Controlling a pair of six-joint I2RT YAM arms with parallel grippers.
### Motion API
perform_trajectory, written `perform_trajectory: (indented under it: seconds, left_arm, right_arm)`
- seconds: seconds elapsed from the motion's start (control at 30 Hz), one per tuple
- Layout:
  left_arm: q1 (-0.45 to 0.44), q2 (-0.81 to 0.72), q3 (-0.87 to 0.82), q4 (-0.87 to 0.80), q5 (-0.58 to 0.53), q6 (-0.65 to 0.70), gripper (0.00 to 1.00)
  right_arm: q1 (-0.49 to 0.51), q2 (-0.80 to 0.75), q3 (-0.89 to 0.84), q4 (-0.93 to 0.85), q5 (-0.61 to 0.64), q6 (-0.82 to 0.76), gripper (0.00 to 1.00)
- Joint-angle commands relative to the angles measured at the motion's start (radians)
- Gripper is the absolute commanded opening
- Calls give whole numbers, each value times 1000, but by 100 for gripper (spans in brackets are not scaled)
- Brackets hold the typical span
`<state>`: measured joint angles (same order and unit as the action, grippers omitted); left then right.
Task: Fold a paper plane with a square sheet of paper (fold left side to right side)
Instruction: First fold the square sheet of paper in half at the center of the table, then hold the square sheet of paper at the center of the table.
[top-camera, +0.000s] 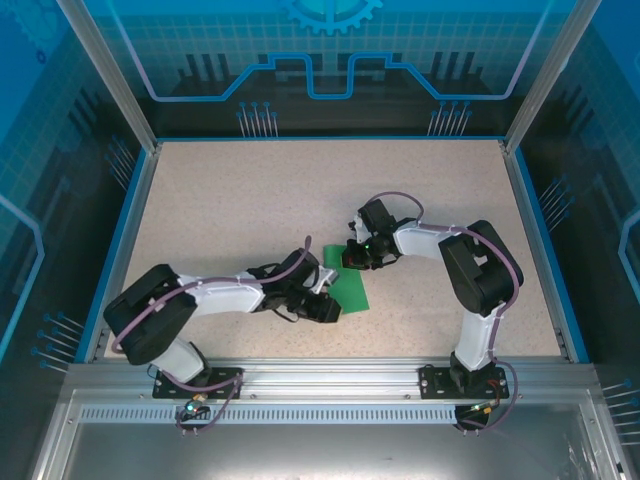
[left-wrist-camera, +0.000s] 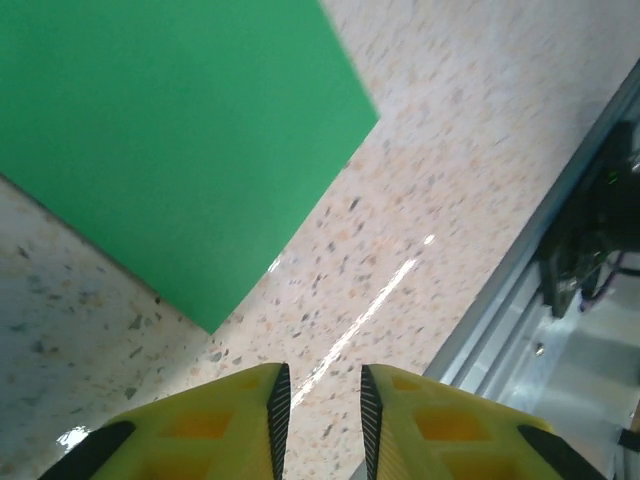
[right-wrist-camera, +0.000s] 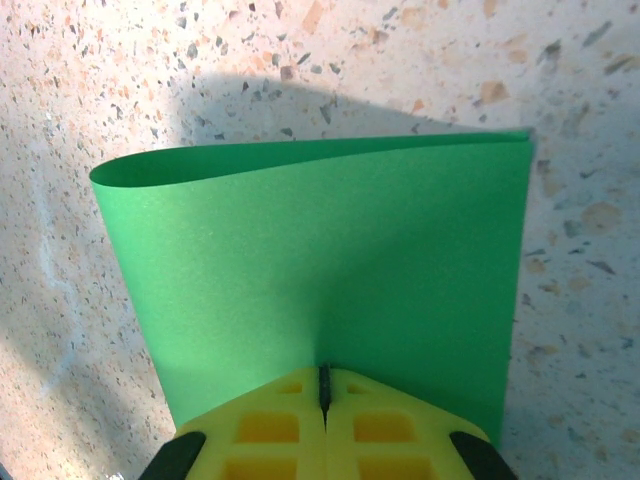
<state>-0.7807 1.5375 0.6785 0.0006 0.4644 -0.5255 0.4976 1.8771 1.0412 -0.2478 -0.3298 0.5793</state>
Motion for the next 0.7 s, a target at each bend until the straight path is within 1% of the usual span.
perform_trajectory:
  seconds: [0.0, 0.1, 0.3, 0.47, 0.67]
  left_arm:
    - [63, -24, 59, -29, 17, -13, 29]
    - [94, 29, 117, -34, 4, 1, 29]
    - [96, 179, 208, -27, -24, 18, 28]
    - [96, 252, 198, 18, -28, -5, 28]
    - [95, 291, 161, 43, -44, -34, 27]
  right_arm:
    - [4, 1, -36, -61, 69, 5, 3]
    - [7, -5, -34, -58, 63, 5, 4]
    - [10, -17, -32, -55, 56, 5, 4]
    - [13, -40, -41, -16, 29, 11, 4]
    - [13, -115, -40, 42, -12, 14, 9]
